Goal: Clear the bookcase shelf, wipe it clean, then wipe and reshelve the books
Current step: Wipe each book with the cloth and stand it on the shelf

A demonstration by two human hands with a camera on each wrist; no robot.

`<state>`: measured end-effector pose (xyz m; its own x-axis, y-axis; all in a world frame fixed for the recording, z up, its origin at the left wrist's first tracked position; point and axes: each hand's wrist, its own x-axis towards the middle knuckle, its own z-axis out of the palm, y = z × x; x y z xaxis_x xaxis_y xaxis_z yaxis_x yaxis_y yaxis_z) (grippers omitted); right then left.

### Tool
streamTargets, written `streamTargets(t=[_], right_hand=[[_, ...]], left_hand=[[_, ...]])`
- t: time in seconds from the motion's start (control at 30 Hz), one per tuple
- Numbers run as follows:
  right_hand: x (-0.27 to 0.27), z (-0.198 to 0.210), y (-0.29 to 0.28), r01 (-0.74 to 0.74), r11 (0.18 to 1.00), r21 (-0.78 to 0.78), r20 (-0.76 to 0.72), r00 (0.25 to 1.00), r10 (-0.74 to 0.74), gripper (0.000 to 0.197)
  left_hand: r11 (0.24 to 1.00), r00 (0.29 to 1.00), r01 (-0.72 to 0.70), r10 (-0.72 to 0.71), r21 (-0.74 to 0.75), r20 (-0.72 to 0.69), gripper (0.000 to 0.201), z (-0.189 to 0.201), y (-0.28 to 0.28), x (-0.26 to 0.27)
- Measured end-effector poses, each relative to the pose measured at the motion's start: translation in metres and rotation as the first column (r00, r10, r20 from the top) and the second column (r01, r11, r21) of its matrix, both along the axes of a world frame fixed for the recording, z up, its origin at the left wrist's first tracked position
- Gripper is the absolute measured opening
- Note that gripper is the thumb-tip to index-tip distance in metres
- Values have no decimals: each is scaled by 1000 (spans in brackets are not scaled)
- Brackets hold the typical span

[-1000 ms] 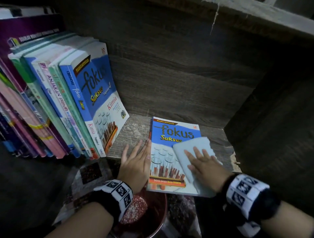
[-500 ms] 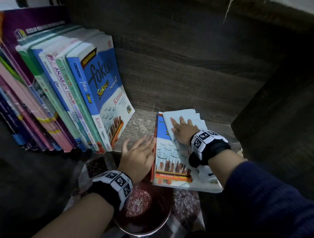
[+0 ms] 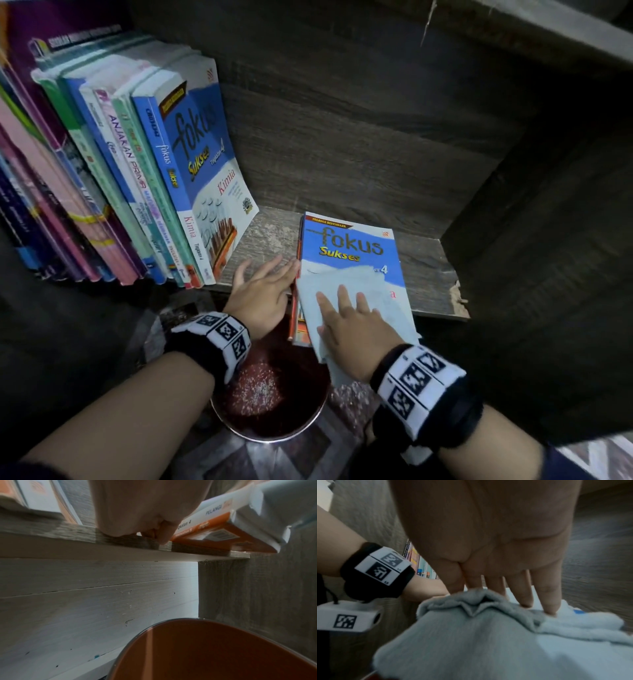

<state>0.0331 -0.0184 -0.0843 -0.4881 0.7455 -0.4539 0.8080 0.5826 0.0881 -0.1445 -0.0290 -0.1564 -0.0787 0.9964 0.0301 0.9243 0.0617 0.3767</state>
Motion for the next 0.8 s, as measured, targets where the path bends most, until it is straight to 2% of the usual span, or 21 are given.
streamTargets(t=[0.13,0.3,0.4,0.5,0.67,0.73,0.8], right_hand=[[36,5,8,-18,999,-44,49,999,21,57],[61,5,69,142,989,-41,28,990,-141,62],[68,-3,106,262,964,-36,-135,955,-264,61],[75,-2,128,351,936,0,-386,864,-324,57],[85,2,152,502,860,93,-544,749,-378,45],[89,4,160,524,840,143,-472,782,-407,48],[92,4,165,537,827,167,-328,821,-467,50]], left_hand=[[1000,999,26,-26,0,19,70,-3,0,-4],[999,999,32,-33,22,41,69,-6,-1,-5],[999,996,26,-28,28,80,68,-7,-1,-5],[1000,996,20,-21,18,88,67,-7,0,-5],[1000,996,12,-13,8,85,67,-8,2,-6],[1000,996,8,-9,12,87,68,-9,2,-6],[1000,996,5,-6,13,93,67,-10,2,-5]])
